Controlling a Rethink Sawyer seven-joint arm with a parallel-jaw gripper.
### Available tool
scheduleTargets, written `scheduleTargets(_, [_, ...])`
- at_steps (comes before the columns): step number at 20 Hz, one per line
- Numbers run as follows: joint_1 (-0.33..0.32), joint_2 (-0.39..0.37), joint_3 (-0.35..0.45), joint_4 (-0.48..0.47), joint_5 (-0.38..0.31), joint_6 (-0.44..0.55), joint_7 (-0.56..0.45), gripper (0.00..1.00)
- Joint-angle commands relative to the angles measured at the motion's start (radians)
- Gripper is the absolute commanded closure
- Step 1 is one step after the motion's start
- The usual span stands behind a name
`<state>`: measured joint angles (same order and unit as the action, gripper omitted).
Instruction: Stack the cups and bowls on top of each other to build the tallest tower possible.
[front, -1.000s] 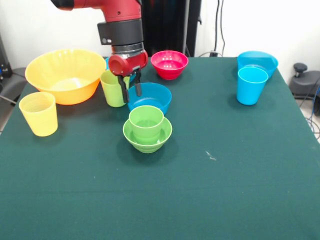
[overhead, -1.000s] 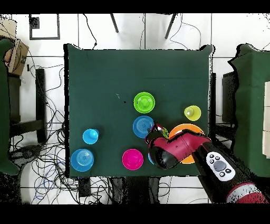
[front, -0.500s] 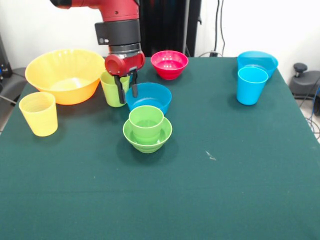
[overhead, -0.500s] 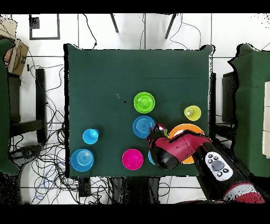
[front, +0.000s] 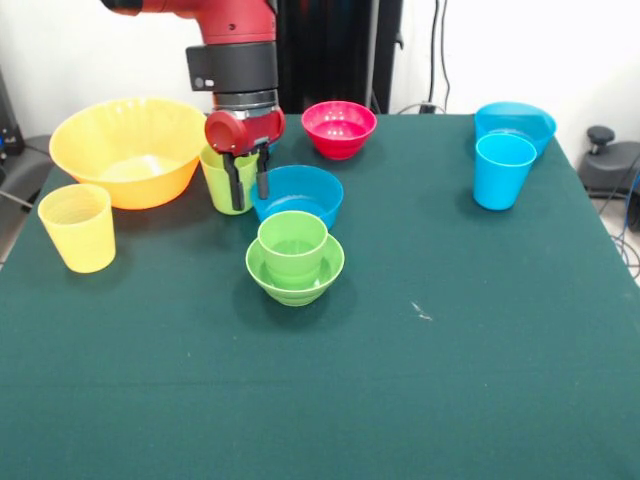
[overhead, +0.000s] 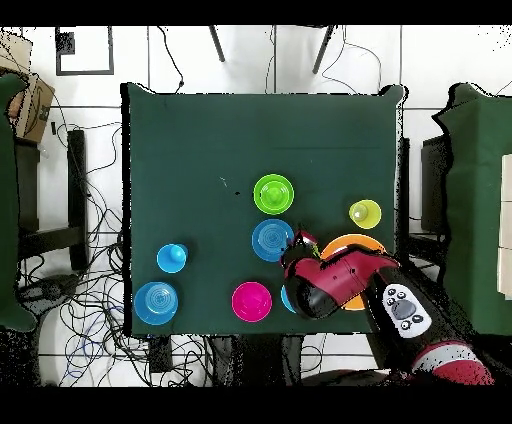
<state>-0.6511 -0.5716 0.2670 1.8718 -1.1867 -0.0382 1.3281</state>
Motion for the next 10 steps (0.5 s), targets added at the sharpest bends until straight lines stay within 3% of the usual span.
scheduleTargets(1, [0.026, 0.044, 0.003, -0.079, 0.039, 0.014, 0.144, 0.00])
scheduleTargets(6, [0.035, 0.093, -0.043, -0.100, 0.056, -0.037, 0.167, 0.00])
scheduleTargets(10, [0.086, 0.135, -0.112, -0.122, 0.068, -0.092, 0.161, 0.00])
